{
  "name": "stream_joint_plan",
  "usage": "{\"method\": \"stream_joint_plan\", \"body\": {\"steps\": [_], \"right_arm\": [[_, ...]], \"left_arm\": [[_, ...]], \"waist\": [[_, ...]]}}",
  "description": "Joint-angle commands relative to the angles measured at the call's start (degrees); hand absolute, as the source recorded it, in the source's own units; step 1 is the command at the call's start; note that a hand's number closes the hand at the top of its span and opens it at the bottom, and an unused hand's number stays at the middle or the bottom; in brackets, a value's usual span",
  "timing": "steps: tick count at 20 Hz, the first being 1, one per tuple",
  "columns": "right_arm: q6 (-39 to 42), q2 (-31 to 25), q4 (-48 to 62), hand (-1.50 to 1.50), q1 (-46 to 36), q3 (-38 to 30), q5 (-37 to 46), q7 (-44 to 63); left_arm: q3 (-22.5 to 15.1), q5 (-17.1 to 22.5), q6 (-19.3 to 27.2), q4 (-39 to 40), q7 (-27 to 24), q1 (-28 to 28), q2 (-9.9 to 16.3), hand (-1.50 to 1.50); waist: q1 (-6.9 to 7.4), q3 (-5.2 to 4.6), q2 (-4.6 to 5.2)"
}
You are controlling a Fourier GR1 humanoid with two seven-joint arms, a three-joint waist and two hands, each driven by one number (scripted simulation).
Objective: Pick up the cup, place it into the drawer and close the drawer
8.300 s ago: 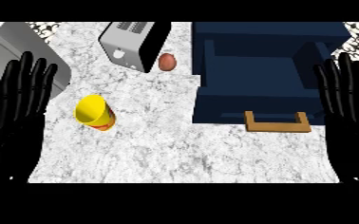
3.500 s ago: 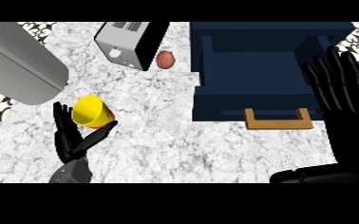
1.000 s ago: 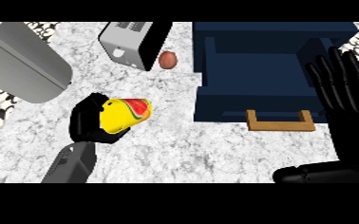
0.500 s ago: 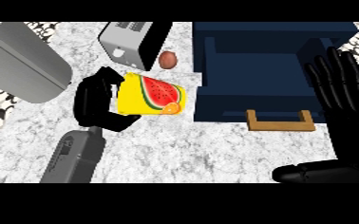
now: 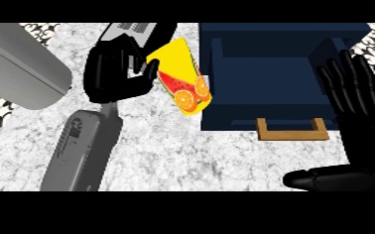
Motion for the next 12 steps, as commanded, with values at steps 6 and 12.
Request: {"method": "stream_joint_plan", "body": {"steps": [6,12], "right_arm": [[-1.36,1.18,-1.26,-1.5,0.98,1.43,1.81,0.74],[-0.81,-0.89,3.09,-1.5,-5.4,-1.07,-0.85,2.54]], "left_arm": [[-2.13,-4.78,7.18,4.07,5.03,-10.6,-1.71,1.5],[-3.5,-4.77,11.24,10.66,9.03,-20.89,-1.74,1.5]], "waist": [[-0.23,-0.01,0.07],[-0.3,-0.01,0.14]]}}
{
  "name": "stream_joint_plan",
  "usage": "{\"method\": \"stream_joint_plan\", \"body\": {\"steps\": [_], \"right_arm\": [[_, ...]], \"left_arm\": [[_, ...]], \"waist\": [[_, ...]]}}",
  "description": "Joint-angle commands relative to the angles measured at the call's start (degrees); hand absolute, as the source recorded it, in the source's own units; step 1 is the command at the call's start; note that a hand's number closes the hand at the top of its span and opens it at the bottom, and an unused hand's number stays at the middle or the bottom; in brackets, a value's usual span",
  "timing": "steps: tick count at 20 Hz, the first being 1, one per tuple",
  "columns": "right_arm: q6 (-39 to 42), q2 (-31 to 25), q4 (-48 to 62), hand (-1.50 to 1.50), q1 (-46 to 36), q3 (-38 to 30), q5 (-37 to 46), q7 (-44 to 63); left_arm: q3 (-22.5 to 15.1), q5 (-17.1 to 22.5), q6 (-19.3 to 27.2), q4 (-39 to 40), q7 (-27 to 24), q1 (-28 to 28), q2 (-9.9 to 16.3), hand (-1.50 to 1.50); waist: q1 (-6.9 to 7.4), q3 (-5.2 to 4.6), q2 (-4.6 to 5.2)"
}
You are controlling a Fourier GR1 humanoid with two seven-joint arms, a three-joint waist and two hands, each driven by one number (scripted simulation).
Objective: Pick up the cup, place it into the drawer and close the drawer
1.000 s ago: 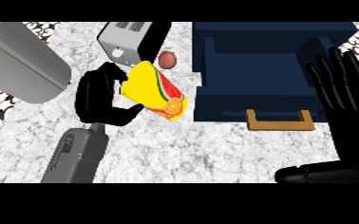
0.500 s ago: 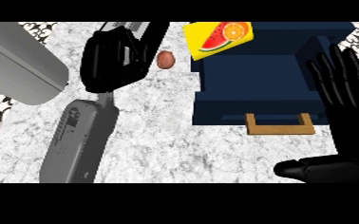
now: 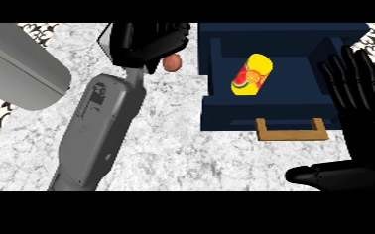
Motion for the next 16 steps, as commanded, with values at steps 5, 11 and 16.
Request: {"method": "stream_joint_plan", "body": {"steps": [5,11,16], "right_arm": [[2.45,-0.89,1.08,-1.5,1.9,-1.56,-1.67,-2.75],[2.21,-0.56,1.64,-1.5,1.83,-1.23,-1.3,-2.85],[-0.17,-0.1,-1.26,-1.5,0.63,-0.07,0.63,0.13]], "left_arm": [[-0.35,-0.45,3.93,11.48,3.95,-13.04,-0.38,1.5],[-3.9,5.26,6.76,24.09,-5.51,-15.78,-0.38,1.5],[-7.07,8.38,10.6,32.29,-7.28,-22.61,-0.39,1.5]], "waist": [[-0.34,0.01,0.07],[-1.0,0.01,0.23],[-1.54,0.0,0.32]]}}
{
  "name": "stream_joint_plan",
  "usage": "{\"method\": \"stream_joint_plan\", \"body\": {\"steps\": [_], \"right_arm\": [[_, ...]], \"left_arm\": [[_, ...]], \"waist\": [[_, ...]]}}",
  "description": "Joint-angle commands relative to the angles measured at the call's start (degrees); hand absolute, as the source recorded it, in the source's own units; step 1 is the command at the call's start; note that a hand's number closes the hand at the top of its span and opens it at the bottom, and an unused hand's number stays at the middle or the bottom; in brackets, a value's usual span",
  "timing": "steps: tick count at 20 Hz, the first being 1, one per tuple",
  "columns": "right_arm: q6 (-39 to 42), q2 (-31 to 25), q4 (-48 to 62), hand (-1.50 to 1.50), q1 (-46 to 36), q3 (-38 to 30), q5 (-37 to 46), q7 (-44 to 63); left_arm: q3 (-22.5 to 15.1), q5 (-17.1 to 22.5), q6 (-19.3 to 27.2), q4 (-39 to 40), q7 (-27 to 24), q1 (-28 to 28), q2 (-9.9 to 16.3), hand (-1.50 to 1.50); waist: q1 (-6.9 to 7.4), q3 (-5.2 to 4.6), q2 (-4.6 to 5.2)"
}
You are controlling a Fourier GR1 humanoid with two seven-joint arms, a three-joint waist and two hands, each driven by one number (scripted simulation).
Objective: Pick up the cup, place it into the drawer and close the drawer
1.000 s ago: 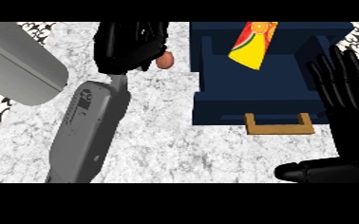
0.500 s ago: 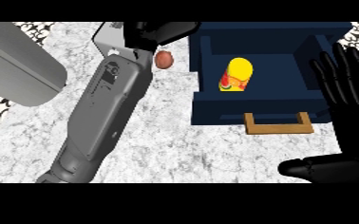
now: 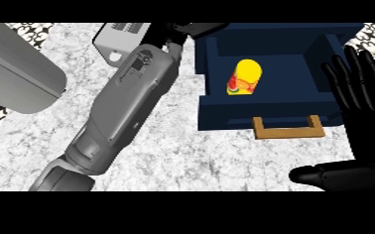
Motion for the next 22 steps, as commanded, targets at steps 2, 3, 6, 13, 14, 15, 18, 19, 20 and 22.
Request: {"method": "stream_joint_plan", "body": {"steps": [2,3,6,13,14,15,18,19,20,22], "right_arm": [[-0.98,0.25,0.56,-1.5,-2.26,0.9,0.76,1.5],[0.44,-0.29,-0.29,-1.5,0.16,0.28,0.23,0.01],[0.98,0.63,2.56,-1.5,-0.74,0.91,0.04,-2.26],[1.77,-0.57,-0.14,-1.5,-0.84,0.8,-1.49,0.38],[2.12,-0.59,0.87,-1.5,-1.2,0.38,-1.87,-0.62],[0.47,-0.34,2.0,-1.5,-4.26,1.18,-0.39,1.08],[1.22,0.76,2.21,-1.5,-1.58,1.74,-0.19,-1.74],[0.98,0.32,2.07,-1.5,-4.18,2.53,-0.05,0.15],[2.1,0.04,1.81,-1.5,-1.32,0.94,-1.87,-1.09],[2.37,-0.21,3.26,-1.5,-2.66,1.02,-1.57,-1.52]], "left_arm": [[-2.17,3.89,0.75,10.68,-3.52,-5.19,-0.02,1.5],[-4.52,6.34,1.15,10.61,-5.89,-3.27,-0.02,1.5],[-6.93,9.25,2.19,15.86,-4.44,-7.89,-0.02,1.5],[-12.12,11.6,2.94,21.68,-3.52,-12.53,-0.02,1.5],[-16.03,13.67,3.8,19.72,-6.23,-7.77,-0.02,1.5],[-16.33,12.96,4.21,21.59,-5.97,-10.4,-0.02,1.5],[-18.72,15.27,4.22,21.03,-2.69,-11.67,-0.02,1.5],[-21.05,15.18,5.75,21.37,-4.51,-9.31,-0.02,1.5],[-21.74,13.73,6.83,23.22,-5.6,-9.33,-0.02,1.5],[-23.56,14.08,7.11,23.13,-2.79,-11.88,-0.02,1.5]], "waist": [[-0.42,-0.01,0.18],[-0.7,0.0,0.14],[-1.9,0.04,0.53],[-2.55,0.04,0.49],[-3.17,0.05,0.59],[-3.47,0.04,0.86],[-3.31,0.07,0.68],[-4.14,0.06,0.94],[-4.63,0.1,1.04],[-4.3,0.11,1.01]]}}
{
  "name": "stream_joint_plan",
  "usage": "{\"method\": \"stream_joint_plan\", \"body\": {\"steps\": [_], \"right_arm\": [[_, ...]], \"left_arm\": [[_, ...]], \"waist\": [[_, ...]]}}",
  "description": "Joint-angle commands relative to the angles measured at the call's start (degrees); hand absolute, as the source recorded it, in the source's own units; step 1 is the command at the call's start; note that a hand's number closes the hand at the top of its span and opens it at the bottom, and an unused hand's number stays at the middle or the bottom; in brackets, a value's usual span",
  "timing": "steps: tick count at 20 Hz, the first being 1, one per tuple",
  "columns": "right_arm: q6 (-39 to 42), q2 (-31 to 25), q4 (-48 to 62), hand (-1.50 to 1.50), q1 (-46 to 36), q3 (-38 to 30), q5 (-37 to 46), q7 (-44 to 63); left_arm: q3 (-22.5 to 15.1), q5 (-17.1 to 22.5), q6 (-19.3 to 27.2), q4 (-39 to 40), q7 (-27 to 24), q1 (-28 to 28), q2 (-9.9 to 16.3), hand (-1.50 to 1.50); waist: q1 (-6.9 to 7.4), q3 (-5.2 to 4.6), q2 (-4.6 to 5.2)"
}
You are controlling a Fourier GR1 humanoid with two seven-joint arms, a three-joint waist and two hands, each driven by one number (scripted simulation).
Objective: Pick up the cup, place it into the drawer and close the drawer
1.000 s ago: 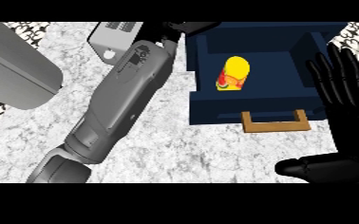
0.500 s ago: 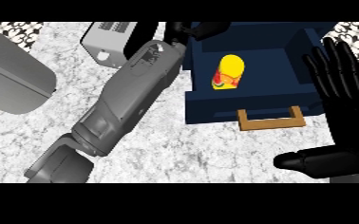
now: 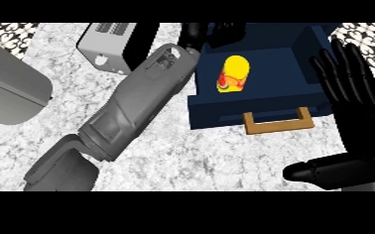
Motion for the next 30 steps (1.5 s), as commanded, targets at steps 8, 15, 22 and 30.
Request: {"method": "stream_joint_plan", "body": {"steps": [8,15,22,30], "right_arm": [[2.2,0.59,-1.78,-1.5,2.1,1.01,-2.38,-1.56],[3.94,0.97,-1.67,-1.5,4.39,0.12,-6.66,-1.24],[4.99,-1.66,-5.76,1.5,5.48,-2.25,-8.71,1.13],[11.6,-8.85,-5.31,1.5,6.54,-1.79,-0.65,-0.43]], "left_arm": [[-4.66,4.64,2.54,0.62,-4.86,3.29,0.0,-1.5],[-2.26,11.34,-0.92,-4.92,-10.47,3.69,0.0,-1.5],[3.2,12.83,-3.51,-7.78,-6.3,1.11,0.41,-1.5],[5.59,13.98,-1.65,-21.31,-3.92,12.13,9.6,-1.5]], "waist": [[-1.45,0.0,0.47],[0.32,-0.03,-0.15],[4.55,-0.08,-1.2],[7.27,-0.13,-1.87]]}}
